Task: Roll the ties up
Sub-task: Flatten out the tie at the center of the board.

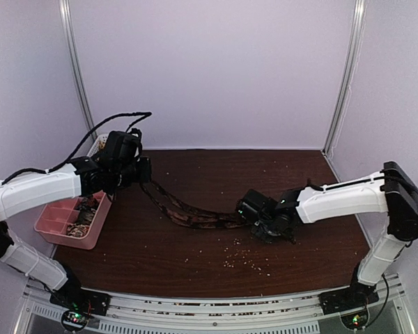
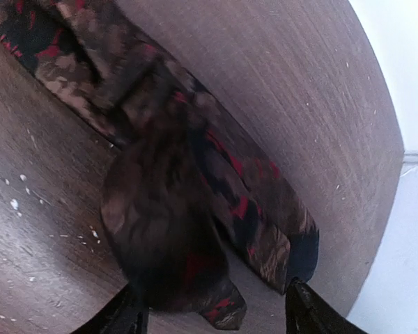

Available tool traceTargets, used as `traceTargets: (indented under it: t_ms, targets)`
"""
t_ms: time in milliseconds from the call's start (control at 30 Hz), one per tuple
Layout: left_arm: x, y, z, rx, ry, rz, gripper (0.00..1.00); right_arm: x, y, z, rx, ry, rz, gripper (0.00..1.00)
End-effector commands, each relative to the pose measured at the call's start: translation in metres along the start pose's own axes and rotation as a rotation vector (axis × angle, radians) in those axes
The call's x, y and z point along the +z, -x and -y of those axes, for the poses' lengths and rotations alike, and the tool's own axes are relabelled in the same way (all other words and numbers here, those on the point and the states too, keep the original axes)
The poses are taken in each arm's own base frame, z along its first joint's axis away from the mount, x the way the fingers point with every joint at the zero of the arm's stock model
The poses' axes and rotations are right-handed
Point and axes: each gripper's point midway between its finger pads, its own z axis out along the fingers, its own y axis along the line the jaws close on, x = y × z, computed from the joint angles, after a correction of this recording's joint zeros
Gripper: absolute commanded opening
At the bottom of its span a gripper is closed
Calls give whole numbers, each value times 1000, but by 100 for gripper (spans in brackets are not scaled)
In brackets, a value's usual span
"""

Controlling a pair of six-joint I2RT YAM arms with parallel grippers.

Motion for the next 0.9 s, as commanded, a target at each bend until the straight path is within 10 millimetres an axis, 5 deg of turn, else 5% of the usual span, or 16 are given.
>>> traceTargets:
  t_ms: [0,233,467,600,733,800,867]
  targets:
    - [4,-11,-9,75,39,-39,0,-8,-7,10,212,140,38,69]
    - [21,-28,-8,80,34,-101,0,-5,-26,37,377,176,-8,67]
    - [30,-39,-30,91,105,-161,0,3,-30,44,476,227,-26,61]
    - [22,-39,-43,91,103,-135,11,12,-13,55,610,355,1,52]
    - [20,-51,-68,-10,101,-159,11,17,21,49,738,574,44,46]
    - [17,-55,-74,-28,106,-158,28,17,36,36,771,680,55,44]
    - [12,-54,-76,-32,107,-145,65,18,50,22,828,788,69,42]
